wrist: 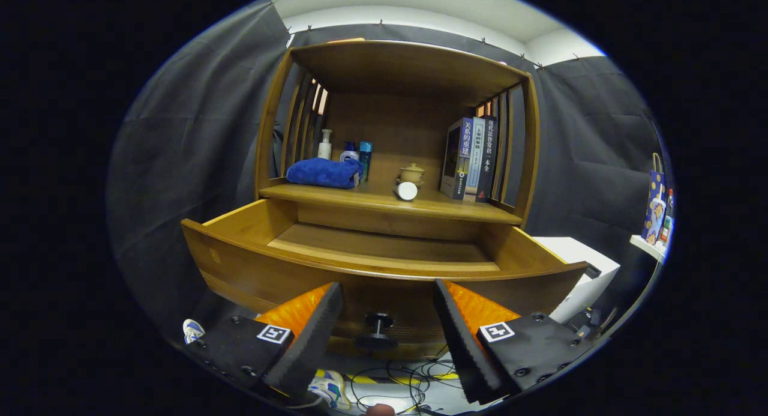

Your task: Pull open the drawer, take out the items inside it, and place them on the countertop above the cabinet.

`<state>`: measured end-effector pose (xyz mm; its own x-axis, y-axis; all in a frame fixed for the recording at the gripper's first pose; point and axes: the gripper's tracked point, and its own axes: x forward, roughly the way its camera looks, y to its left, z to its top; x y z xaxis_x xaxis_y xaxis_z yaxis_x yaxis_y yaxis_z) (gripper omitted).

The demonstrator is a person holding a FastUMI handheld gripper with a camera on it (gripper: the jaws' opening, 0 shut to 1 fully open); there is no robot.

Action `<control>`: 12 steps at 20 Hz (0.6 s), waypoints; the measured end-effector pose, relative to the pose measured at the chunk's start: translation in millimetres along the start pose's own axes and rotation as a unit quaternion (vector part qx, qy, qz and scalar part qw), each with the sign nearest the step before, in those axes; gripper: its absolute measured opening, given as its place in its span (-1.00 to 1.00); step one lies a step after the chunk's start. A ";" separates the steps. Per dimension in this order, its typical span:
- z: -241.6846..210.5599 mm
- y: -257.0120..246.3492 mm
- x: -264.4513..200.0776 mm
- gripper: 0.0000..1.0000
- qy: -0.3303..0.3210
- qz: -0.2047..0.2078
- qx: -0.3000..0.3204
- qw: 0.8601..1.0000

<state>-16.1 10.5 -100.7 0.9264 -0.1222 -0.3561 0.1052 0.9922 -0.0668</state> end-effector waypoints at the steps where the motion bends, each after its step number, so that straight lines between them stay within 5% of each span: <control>1: 1.0 -1.9 1.5 0.96 -0.004 -0.005 -0.002 1.000; 12: 22.3 14.2 56.2 0.98 -0.009 0.001 -0.010 1.000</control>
<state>45.5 18.2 -100.9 0.9333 -0.1187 -0.3390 0.0954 0.9918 -0.0847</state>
